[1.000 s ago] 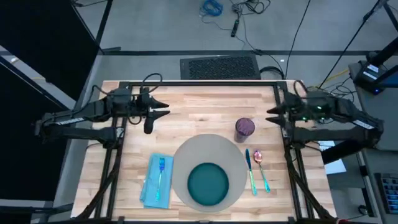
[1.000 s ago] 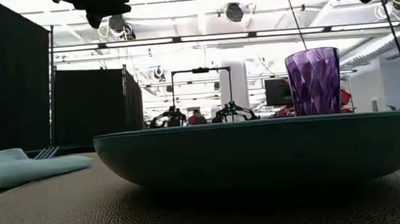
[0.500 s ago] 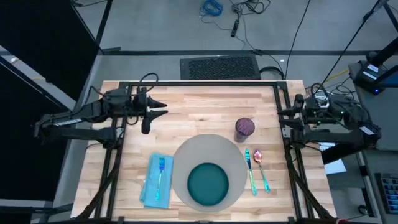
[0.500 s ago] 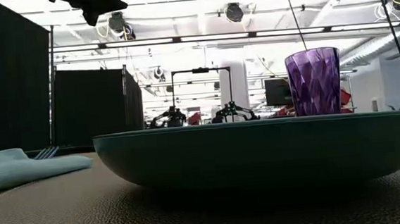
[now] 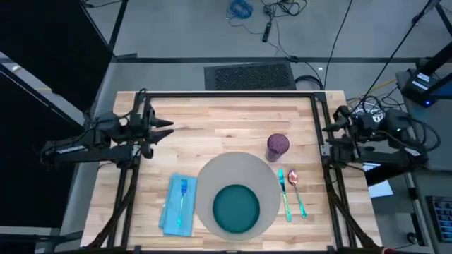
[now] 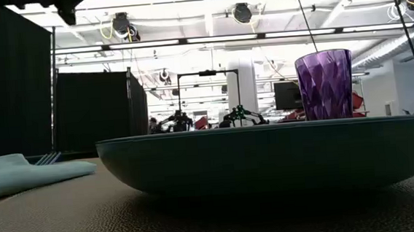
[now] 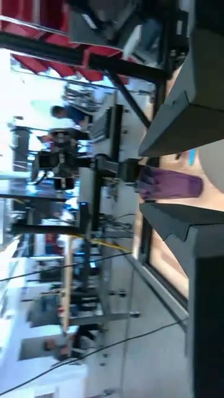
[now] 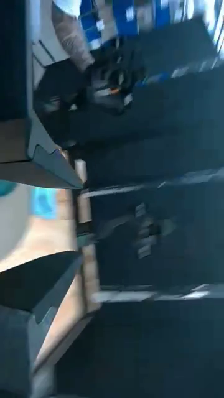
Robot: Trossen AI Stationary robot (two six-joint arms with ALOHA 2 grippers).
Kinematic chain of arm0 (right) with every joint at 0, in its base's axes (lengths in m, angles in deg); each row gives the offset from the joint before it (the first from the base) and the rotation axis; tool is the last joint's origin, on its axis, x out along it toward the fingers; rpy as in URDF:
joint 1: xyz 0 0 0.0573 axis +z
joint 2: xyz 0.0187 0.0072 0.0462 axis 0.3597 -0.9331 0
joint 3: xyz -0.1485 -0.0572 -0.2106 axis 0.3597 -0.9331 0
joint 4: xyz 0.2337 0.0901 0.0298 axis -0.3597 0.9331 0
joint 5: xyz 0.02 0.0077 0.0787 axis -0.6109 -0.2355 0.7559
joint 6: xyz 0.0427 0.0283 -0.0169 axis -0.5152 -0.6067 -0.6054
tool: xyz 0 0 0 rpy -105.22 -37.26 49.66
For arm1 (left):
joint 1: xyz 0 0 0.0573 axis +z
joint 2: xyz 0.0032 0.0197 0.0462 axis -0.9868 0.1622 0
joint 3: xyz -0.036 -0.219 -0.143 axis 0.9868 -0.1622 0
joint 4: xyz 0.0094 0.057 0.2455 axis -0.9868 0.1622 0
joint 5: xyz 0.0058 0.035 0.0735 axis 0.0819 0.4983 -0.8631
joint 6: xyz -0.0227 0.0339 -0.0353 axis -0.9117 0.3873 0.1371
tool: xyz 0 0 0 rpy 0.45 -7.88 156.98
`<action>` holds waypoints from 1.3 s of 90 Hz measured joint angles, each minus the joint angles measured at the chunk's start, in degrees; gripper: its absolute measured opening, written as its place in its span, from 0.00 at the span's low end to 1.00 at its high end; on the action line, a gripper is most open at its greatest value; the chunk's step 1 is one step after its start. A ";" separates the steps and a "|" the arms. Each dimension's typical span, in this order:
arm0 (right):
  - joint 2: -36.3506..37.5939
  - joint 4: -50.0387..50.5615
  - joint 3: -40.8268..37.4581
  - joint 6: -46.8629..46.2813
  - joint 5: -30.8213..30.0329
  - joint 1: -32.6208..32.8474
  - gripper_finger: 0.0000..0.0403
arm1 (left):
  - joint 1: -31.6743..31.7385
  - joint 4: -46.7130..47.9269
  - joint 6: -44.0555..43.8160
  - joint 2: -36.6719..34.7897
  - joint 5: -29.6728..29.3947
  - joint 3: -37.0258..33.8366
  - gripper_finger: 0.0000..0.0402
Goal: Set table place
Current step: Put the purple cup on the top of the gray mat
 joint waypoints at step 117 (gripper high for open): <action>5.60 -26.98 -32.76 -5.83 -4.30 2.25 0.40 | -1.88 -5.76 0.09 5.37 -20.10 -7.96 0.29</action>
